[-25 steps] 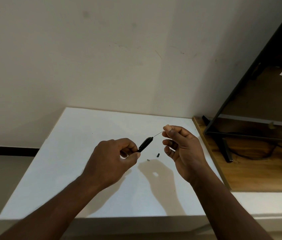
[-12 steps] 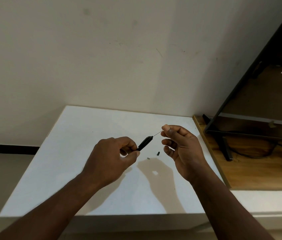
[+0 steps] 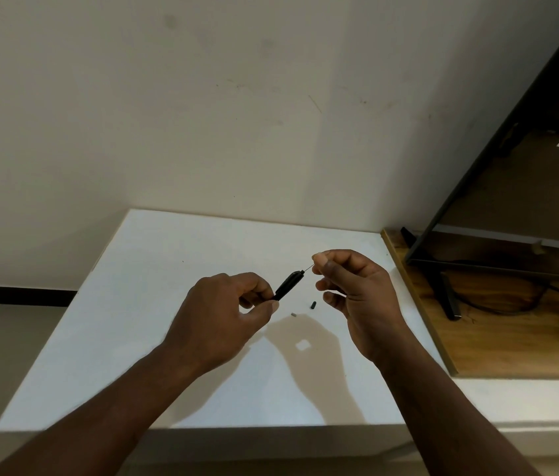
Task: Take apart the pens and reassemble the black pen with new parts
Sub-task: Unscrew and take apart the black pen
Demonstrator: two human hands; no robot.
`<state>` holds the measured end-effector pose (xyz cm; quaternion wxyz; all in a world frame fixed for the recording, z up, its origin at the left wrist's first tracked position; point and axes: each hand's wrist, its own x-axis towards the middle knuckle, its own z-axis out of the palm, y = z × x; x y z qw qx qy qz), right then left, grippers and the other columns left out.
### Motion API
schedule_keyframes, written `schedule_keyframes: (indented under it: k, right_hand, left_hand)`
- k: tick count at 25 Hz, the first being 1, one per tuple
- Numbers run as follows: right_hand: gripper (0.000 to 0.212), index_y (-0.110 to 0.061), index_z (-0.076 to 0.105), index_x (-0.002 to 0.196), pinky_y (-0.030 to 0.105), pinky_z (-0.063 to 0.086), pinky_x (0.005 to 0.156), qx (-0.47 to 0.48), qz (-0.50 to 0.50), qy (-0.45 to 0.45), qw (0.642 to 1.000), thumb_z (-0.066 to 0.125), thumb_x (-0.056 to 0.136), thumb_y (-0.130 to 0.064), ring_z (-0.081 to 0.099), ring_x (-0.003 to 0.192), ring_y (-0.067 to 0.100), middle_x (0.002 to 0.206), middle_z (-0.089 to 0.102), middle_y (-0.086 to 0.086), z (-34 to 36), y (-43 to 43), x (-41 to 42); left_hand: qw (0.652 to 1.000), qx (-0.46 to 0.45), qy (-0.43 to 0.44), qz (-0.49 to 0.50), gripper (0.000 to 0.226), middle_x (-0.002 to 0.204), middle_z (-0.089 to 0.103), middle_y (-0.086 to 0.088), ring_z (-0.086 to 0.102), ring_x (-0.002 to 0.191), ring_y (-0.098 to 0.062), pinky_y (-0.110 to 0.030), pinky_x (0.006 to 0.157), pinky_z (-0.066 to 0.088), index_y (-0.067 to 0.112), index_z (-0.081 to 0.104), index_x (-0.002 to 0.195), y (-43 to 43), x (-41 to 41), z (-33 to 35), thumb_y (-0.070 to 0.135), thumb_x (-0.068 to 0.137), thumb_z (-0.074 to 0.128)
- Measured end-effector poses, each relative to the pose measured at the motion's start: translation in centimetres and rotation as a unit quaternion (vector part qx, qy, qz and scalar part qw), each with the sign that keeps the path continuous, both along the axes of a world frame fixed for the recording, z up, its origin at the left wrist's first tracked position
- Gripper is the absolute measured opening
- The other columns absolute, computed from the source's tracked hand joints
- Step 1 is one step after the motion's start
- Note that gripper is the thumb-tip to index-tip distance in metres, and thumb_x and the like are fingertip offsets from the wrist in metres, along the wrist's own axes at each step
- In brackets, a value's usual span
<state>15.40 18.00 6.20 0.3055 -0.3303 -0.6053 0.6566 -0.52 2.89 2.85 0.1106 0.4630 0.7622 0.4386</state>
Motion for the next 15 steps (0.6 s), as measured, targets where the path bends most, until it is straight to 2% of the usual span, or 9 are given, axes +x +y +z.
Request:
schedule_keyframes:
  k: [6,11,15]
  right_hand:
    - [0.004,-0.023,0.083,0.085,0.031,0.050,0.068,0.047,0.018,-0.009,0.999,0.082,0.089,-0.023,0.064,0.069,0.012,0.085,0.076,-0.002,-0.16,-0.13,-0.11]
    - [0.004,-0.018,0.083,0.088,0.027,0.049,0.062,0.065,0.031,-0.012,0.997,0.083,0.087,-0.022,0.058,0.062,0.012,0.082,0.075,0.001,-0.61,0.00,-0.15]
    - [0.004,-0.017,0.083,0.089,0.023,0.047,0.059,0.064,0.034,-0.005,0.997,0.083,0.087,-0.021,0.055,0.059,0.011,0.080,0.075,-0.002,-0.78,0.23,-0.14]
  left_hand:
    - [1.000,0.007,0.001,-0.011,0.012,0.086,0.072,0.032,0.068,0.088,0.009,-0.018,0.074,0.051,0.036,0.075,0.091,0.17,0.04,-0.14,0.047,0.086,0.073]
    - [1.000,0.009,0.008,-0.022,0.012,0.079,0.072,0.029,0.066,0.086,0.012,-0.022,0.075,0.056,0.036,0.076,0.094,0.21,0.34,-0.12,0.046,0.088,0.073]
    - [1.000,0.011,0.007,-0.019,0.009,0.076,0.070,0.032,0.065,0.084,0.015,-0.018,0.069,0.051,0.037,0.075,0.093,0.28,0.40,-0.20,0.045,0.088,0.073]
